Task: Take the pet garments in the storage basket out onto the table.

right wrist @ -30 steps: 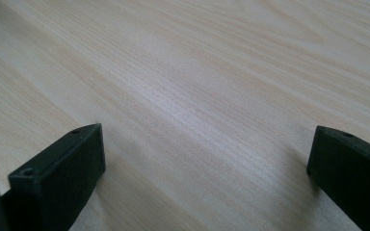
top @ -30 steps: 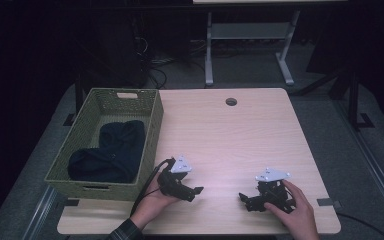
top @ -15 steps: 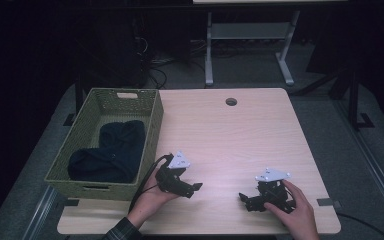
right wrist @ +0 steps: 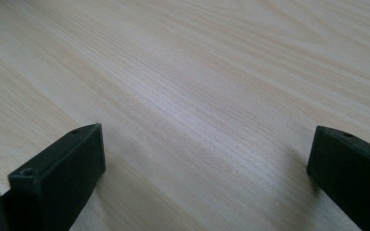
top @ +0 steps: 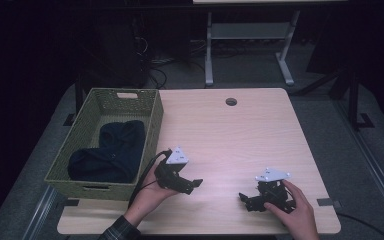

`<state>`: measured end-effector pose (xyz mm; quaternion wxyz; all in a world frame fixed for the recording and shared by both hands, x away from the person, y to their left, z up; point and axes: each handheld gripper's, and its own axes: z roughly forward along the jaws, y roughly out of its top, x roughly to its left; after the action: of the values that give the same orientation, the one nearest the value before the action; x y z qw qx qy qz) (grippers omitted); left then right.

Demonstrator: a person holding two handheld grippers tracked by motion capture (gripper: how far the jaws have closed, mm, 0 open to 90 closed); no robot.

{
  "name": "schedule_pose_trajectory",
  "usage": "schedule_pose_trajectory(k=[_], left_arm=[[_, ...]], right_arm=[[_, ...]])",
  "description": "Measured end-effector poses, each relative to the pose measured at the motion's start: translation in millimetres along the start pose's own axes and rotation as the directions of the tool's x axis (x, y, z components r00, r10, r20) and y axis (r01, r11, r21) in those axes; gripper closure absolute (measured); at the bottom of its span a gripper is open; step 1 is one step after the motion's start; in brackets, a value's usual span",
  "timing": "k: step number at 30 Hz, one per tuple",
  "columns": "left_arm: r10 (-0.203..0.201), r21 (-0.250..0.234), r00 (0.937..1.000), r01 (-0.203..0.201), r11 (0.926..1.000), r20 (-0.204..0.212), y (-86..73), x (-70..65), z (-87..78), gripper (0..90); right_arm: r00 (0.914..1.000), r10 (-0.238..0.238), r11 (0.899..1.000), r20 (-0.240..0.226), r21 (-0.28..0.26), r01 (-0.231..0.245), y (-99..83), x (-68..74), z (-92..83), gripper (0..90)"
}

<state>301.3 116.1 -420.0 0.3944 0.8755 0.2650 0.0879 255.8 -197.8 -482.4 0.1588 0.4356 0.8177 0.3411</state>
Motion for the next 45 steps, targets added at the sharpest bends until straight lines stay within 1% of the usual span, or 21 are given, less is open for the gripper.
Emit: schedule_pose_trajectory(k=[4,6,14,18,19,22,24,25,26,27,28,29,31,35,36,40,41,45], left_arm=[[-0.002,-0.013,1.0000,0.002,0.9999,-0.004,3.6,1.0,-3.2,14.7],[-0.023,-0.022,0.9997,0.023,0.9995,-0.001,5.5,1.2,-4.3,14.7],[-0.031,-0.032,0.9995,0.031,0.9990,0.002,12.4,2.7,-10.5,14.6],[-0.027,-0.027,0.9996,0.027,0.9993,0.005,16.4,4.4,-13.4,14.7],[-0.032,-0.029,0.9995,0.032,0.9990,0.007,17.4,4.4,-13.7,14.7],[-0.027,-0.032,0.9996,0.027,0.9991,0.007,20.9,5.2,-16.2,14.7],[-0.032,-0.038,0.9994,0.032,0.9987,0.009,22.1,5.2,-16.7,14.7],[-0.027,-0.034,0.9996,0.027,0.9991,0.008,24.3,6.3,-18.9,14.7],[-0.033,-0.041,0.9994,0.033,0.9986,0.007,25.3,6.1,-19.3,14.7],[-0.020,-0.035,0.9998,0.020,0.9992,0.004,26.8,7.4,-20.6,14.7],[-0.024,-0.039,0.9997,0.024,0.9989,0.005,27.9,7.7,-21.3,14.7],[-0.019,-0.039,0.9998,0.020,0.9990,0.005,29.2,8.8,-22.4,14.7],[-0.028,-0.048,0.9996,0.028,0.9984,0.006,31.8,9.3,-24.0,14.7],[-0.026,-0.056,0.9996,0.027,0.9980,0.012,36.5,12.1,-27.7,14.4],[-0.034,-0.065,0.9993,0.035,0.9973,0.016,37.6,12.2,-28.0,14.1],[-0.020,-0.063,0.9995,0.022,0.9978,0.024,41.9,16.3,-32.8,13.4],[-0.025,-0.070,0.9994,0.027,0.9972,0.025,42.7,16.9,-33.6,13.3],[-0.026,-0.069,0.9995,0.027,0.9972,0.018,45.4,19.5,-37.1,12.8]], right_arm=[[1.0000,0.000,1.000,0.000,0.000,0.000,0.0,0.0,0.0,0.0],[1.0000,0.000,1.000,-0.001,0.000,0.000,0.0,0.0,0.1,0.0],[1.0000,0.000,1.000,-0.001,-0.001,0.000,0.0,0.0,0.1,0.0],[1.0000,0.001,1.000,-0.001,-0.001,-0.001,0.0,0.0,0.1,0.0],[1.0000,0.001,1.000,-0.001,-0.001,-0.001,0.0,0.0,0.2,0.0],[1.0000,0.000,1.000,-0.001,-0.001,0.000,0.1,0.0,0.2,0.0],[1.0000,0.000,1.000,-0.001,-0.001,0.000,0.0,-0.1,0.2,0.0],[1.0000,0.000,1.000,-0.001,-0.001,0.000,0.0,-0.1,0.2,0.0],[1.0000,0.000,1.000,-0.001,-0.001,0.000,0.1,-0.1,0.2,0.0],[1.0000,0.000,1.000,-0.001,-0.001,0.000,0.0,-0.1,0.2,0.0],[1.0000,0.000,1.000,-0.001,-0.001,0.000,0.1,-0.1,0.2,0.0],[1.0000,0.000,1.000,-0.001,-0.001,0.000,0.1,-0.1,0.2,0.0],[1.0000,0.000,1.000,-0.002,-0.001,0.000,0.1,-0.1,0.2,0.0],[1.0000,0.000,1.000,-0.002,-0.001,0.000,0.1,-0.1,0.2,0.0],[1.0000,0.000,1.000,-0.002,-0.001,0.000,0.1,-0.1,0.3,0.0],[1.0000,0.000,1.000,-0.002,-0.001,0.000,0.1,-0.1,0.3,0.0],[1.0000,-0.001,1.000,-0.002,-0.001,0.001,0.1,-0.1,0.2,0.0],[1.0000,0.000,1.000,-0.002,-0.001,0.000,0.1,-0.1,0.2,0.0]])
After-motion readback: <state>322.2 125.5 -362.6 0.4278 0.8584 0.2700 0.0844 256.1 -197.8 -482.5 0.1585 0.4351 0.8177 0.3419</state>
